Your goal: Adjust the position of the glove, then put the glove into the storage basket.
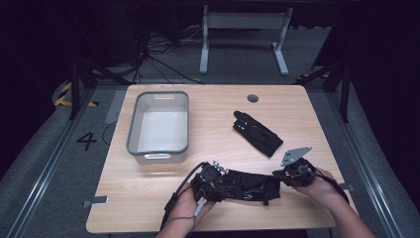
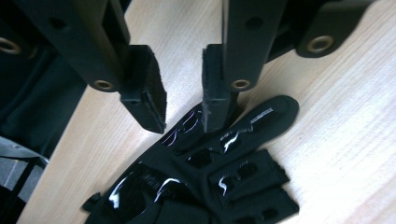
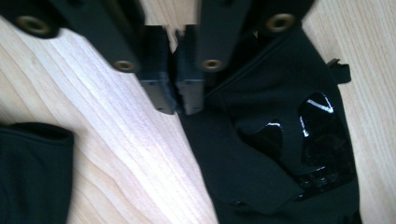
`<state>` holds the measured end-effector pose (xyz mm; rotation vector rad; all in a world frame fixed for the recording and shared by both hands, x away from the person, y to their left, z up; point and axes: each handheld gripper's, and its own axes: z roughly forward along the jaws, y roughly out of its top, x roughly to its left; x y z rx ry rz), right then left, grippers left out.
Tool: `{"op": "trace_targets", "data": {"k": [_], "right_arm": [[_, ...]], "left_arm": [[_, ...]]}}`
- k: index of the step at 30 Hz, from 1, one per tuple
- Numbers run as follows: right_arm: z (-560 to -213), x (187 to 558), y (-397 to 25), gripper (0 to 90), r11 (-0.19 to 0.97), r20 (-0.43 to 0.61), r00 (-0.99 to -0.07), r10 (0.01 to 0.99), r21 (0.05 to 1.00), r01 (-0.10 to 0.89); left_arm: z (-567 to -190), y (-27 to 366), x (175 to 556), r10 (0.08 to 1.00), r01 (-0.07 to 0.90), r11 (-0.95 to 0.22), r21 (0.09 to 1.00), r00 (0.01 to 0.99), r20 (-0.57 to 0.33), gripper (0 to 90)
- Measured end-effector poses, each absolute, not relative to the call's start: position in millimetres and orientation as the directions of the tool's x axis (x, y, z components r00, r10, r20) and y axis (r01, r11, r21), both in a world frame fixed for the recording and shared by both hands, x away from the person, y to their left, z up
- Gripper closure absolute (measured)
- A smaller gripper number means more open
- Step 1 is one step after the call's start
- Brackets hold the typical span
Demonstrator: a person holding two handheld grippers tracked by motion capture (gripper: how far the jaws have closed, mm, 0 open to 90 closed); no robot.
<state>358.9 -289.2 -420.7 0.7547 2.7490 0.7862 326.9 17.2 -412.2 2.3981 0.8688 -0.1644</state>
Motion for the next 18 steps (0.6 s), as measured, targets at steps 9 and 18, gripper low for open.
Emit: {"op": "trace_targets", "data": {"k": [9,18], "right_arm": [[-409.9,359.6,-296.5,75.4,0.675,-0.034,-0.808,0.588,0.572,0.467],[-405.9,356.3,-297.6,81.2,0.641,0.0,-0.795,0.606,0.592,0.489]], "left_arm": [[-398.9,37.8,333.9,0.601,0.627,-0.561,0.541,0.758,-0.254,63.0],[-397.5,53.0,345.8,0.652,0.628,-0.528,0.571,0.731,-0.202,62.1]]}}
